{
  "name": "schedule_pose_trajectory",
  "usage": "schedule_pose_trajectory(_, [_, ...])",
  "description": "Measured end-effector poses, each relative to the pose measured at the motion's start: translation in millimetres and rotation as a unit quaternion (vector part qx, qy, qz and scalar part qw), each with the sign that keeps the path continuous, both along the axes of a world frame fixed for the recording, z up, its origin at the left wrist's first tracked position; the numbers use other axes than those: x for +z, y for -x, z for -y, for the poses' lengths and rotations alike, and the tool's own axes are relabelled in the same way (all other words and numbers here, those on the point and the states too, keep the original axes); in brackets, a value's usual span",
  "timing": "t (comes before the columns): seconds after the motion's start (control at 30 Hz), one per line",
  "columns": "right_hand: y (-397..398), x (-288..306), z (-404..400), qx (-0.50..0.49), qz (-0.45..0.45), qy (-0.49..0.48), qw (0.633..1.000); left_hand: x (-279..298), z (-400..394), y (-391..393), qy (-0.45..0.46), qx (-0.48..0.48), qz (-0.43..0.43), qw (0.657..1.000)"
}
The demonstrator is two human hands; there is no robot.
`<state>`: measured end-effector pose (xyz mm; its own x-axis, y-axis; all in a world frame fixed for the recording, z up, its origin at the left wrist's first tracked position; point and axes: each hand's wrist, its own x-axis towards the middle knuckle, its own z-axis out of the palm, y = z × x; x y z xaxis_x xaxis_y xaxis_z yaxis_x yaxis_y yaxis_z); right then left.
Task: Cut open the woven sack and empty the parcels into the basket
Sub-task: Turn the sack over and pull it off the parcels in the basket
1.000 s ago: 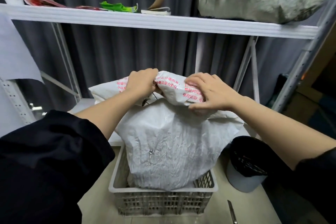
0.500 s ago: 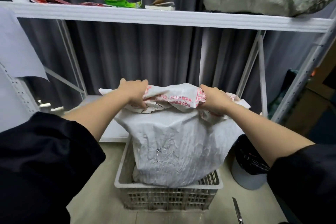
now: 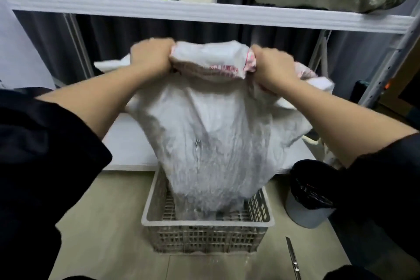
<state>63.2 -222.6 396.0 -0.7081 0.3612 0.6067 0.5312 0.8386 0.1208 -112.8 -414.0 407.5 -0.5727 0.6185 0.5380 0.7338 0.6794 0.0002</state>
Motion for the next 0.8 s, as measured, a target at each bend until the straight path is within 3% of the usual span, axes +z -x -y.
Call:
schedule_pose_trajectory(0.1, [-4, 14, 0, -0.014, -0.142, -0.041, 0.989, 10, -3, 1, -0.116, 0.024, -0.116, 0.986])
schedule_pose_trajectory(0.23, [-6, -26, 10, 0.012, 0.051, -0.021, 0.998, -35, 3, 3, 0.051, -0.006, -0.021, 0.998])
schedule_pose_trajectory(0.37, [-6, 9, 5, -0.030, -0.156, -0.114, 0.981, 1, 0, -1, -0.128, 0.016, -0.123, 0.984])
schedule_pose_trajectory(0.43, [-7, 2, 0, -0.040, -0.177, -0.179, 0.967, -7, 1, -3, -0.161, 0.026, -0.148, 0.975])
schedule_pose_trajectory(0.47, [-7, -14, -3, -0.008, -0.143, -0.190, 0.971, -22, 2, -1, -0.124, 0.011, -0.146, 0.981])
schedule_pose_trajectory(0.57, [-11, -78, -9, 0.100, 0.025, -0.137, 0.985, -77, 11, 2, 0.102, -0.014, -0.092, 0.990])
schedule_pose_trajectory(0.8, [-26, -126, 2, 0.011, 0.166, -0.002, 0.986, -105, 7, -13, 0.210, -0.024, -0.023, 0.977])
